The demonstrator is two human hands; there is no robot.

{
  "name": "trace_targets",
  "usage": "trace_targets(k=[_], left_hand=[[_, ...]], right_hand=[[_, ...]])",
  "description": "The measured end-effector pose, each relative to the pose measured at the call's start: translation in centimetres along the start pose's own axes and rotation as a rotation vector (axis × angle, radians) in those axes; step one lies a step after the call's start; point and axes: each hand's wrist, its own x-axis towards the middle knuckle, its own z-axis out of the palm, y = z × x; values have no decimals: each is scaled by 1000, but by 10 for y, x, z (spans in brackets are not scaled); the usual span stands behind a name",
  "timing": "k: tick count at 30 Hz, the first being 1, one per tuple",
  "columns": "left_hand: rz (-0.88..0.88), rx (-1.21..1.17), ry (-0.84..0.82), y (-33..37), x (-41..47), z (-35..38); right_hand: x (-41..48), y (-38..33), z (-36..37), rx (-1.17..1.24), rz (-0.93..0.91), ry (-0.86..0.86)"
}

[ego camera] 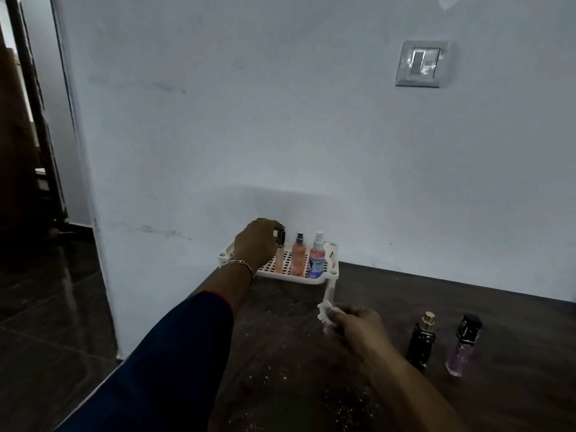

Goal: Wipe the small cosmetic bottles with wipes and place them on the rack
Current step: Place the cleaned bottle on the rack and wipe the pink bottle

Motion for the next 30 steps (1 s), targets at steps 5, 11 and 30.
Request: trace_targets(k=[5, 11, 30], left_hand=[[0, 11, -14, 0, -2, -1], [-10, 13, -10, 3, -5, -8], [208, -55, -65, 115, -103, -35]], right_hand=[[-3, -1, -1, -5, -3, -8], [-7, -2, -2, -23, -5, 8], [-97, -31, -89, 61, -44, 152]])
